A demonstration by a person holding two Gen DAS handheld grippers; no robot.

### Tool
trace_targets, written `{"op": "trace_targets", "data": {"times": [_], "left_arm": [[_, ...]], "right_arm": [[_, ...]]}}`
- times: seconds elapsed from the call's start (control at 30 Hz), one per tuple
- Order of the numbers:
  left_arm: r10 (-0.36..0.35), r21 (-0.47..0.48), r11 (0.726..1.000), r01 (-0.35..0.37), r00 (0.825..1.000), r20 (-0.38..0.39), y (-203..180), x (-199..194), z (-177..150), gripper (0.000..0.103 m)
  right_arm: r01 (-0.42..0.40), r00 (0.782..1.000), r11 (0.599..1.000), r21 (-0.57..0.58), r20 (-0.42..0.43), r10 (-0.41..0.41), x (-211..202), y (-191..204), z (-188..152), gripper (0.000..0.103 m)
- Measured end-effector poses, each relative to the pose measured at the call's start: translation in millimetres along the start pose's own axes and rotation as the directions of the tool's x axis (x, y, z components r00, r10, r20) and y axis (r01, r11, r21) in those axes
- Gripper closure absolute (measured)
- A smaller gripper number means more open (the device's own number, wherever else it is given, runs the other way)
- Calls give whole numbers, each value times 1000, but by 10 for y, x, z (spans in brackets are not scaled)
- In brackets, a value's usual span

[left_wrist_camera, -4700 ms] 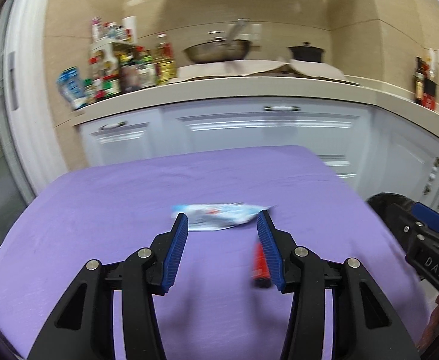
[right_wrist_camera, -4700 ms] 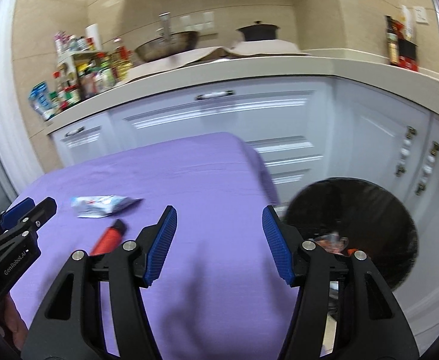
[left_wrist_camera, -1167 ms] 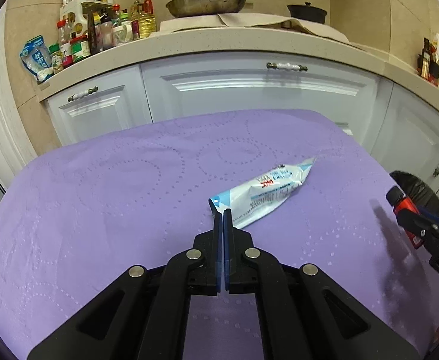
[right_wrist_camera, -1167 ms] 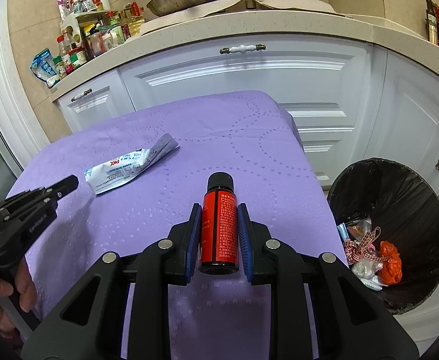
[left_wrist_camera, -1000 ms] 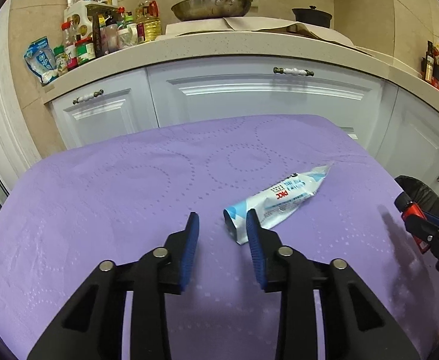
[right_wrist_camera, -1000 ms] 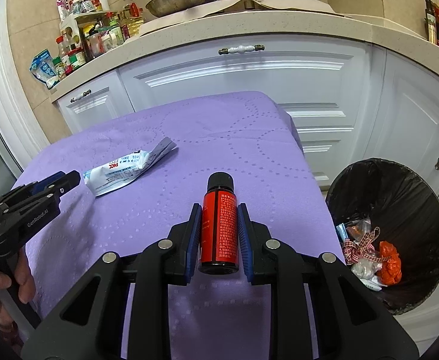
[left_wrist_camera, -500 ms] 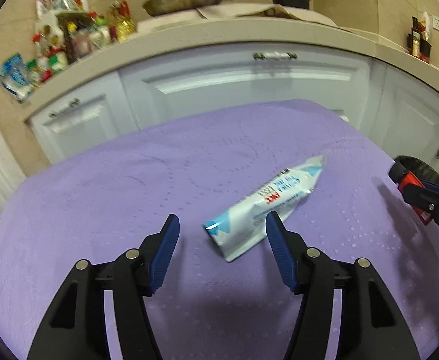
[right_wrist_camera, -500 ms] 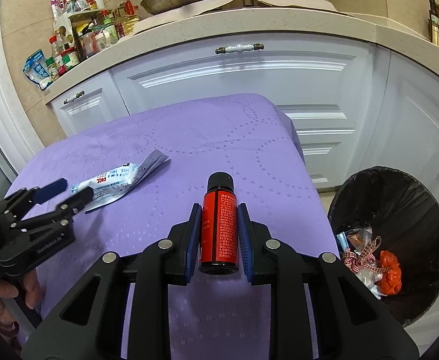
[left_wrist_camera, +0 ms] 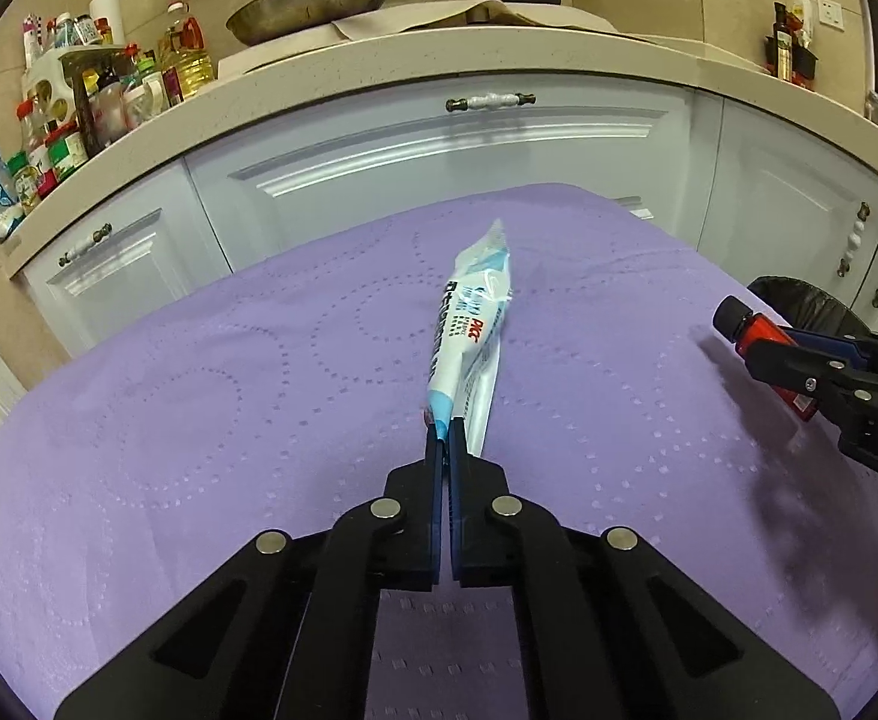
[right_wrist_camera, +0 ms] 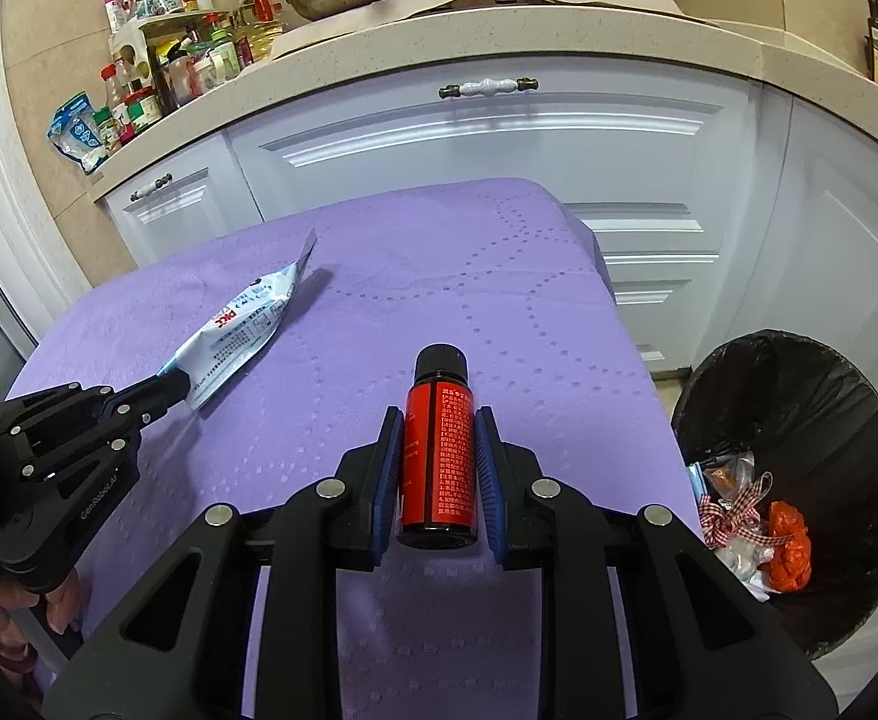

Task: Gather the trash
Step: 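Close the left tool on the end of the white-blue wrapper and lift it, then carry the red bottle and white-blue wrapper over the black bin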

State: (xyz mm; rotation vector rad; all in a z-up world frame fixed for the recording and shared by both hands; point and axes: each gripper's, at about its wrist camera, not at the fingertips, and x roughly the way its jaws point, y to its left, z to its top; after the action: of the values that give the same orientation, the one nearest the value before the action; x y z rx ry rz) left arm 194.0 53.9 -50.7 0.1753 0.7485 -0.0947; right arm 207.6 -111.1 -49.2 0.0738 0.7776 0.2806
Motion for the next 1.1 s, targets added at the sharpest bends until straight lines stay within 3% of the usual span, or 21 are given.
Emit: {"op": "trace_targets", "data": {"times": [0.43,1.1], "left_arm": [[63,-53,997,-62,998,23,12,-250,-142,101],[168,-158,976,-150,980,103,-99,-1012,-438,101]], "right_arm": [[-14,1000,1000,-12,28,14,-212,81,-93,80],[-27,994,997,-72,103,34,-890,275,-403,80]]}}
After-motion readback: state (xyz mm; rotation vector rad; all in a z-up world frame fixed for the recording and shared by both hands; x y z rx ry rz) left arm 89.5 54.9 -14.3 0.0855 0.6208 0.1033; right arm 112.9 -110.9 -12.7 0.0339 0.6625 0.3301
